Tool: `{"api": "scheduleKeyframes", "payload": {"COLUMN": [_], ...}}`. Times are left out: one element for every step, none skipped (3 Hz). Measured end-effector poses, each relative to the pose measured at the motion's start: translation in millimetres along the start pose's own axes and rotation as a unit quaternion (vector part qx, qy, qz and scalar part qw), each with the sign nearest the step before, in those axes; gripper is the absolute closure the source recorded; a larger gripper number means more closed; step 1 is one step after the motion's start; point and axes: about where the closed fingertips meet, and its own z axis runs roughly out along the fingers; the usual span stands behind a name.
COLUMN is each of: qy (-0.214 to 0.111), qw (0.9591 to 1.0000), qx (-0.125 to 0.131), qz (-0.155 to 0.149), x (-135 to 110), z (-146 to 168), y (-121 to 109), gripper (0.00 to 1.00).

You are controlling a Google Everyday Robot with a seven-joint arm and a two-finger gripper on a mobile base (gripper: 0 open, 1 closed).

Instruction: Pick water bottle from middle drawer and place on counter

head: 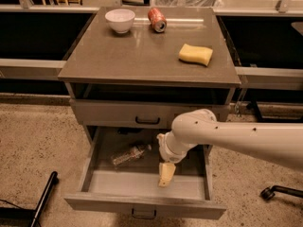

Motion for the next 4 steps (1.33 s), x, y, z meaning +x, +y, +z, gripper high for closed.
{"api": "scheduleKeyframes", "payload": {"qy": [0.008,0.01,-0.018,-0.015], "qw": [0.9997,0.9987,0.9975,0.9951], "qx": [0.02,0.026,0.024,0.027], "qz": [-0.013,-0.042,-0.063,-0.094], "x": [7.6,1.3,-10.6,-16.4], "z": [38.3,67.1,93.1,113.3], "y": [-13.7,-24.2,-31.9,-42.0], "gripper": [0.0,0.0,0.0,0.0]}}
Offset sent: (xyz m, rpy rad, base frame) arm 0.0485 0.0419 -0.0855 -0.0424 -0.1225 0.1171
